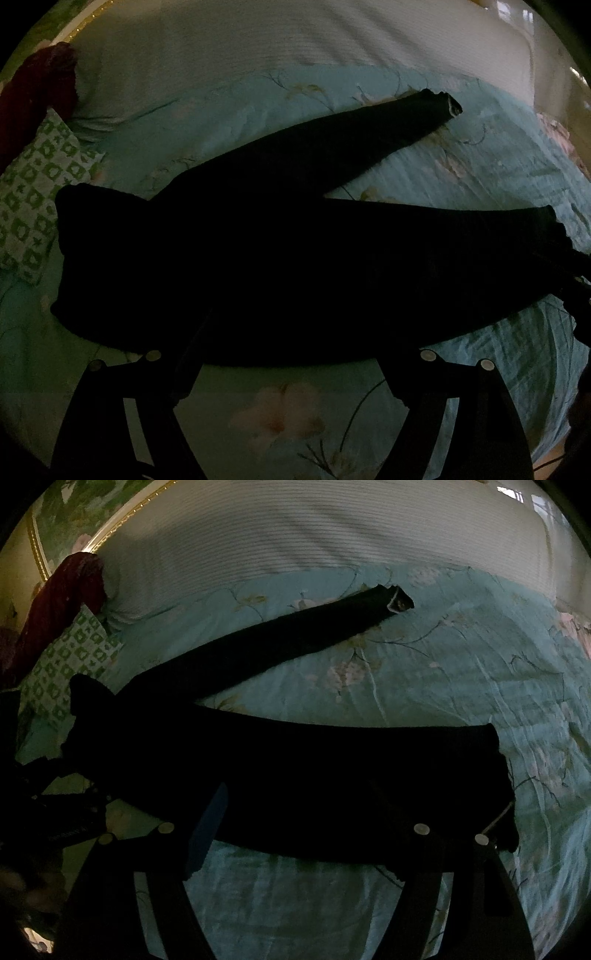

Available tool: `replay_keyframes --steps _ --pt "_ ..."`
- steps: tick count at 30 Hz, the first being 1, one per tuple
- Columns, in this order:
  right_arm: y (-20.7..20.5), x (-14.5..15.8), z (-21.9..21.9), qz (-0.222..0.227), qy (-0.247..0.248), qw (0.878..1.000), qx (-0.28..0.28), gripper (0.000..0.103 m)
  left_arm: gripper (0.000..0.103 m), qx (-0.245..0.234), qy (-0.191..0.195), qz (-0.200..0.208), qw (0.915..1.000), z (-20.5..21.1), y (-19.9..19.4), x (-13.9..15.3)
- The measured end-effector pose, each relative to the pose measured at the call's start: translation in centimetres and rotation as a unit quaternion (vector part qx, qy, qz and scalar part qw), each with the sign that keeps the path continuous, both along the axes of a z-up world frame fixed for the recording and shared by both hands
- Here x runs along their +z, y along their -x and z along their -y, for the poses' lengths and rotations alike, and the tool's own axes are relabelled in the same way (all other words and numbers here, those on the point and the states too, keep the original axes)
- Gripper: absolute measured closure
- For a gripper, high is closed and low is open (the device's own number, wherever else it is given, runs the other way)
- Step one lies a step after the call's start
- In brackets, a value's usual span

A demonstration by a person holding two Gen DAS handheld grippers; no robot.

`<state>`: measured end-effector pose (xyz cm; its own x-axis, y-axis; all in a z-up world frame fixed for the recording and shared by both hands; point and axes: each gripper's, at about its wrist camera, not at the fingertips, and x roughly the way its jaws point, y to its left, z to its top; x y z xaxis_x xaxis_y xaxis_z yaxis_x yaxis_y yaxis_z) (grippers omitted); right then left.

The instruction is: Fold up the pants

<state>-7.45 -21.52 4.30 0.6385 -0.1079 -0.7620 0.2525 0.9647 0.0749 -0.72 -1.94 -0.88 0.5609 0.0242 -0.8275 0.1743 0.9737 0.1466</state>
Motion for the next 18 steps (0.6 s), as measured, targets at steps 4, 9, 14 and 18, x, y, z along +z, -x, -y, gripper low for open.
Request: replay_keyframes --steps 4,9,14,18 --pt "-0.2 0.0 0.4 0.001 -0.004 1.000 -0.007 0.028 0.021 -0.006 -0.002 0.000 1.0000 0.1 -0.2 0.0" --pt "-0.5 -0.1 1.1 -0.001 -0.011 1.000 -0.011 0.028 0.021 -0.010 -0.003 -0.001 0.9999 0.4 -0.9 0.0" --pt "-0.8 -0.1 1.6 -0.001 -0.017 1.000 -0.011 0.028 0.021 -0.021 -0.011 -0.002 0.9997 1.0 -1.6 0.0" --pt "-1.4 0.0 2.3 0.000 -0.022 1.000 -0.017 0.028 0.021 -0.029 -0.017 -0.001 0.9994 1.4 -3.0 0.3"
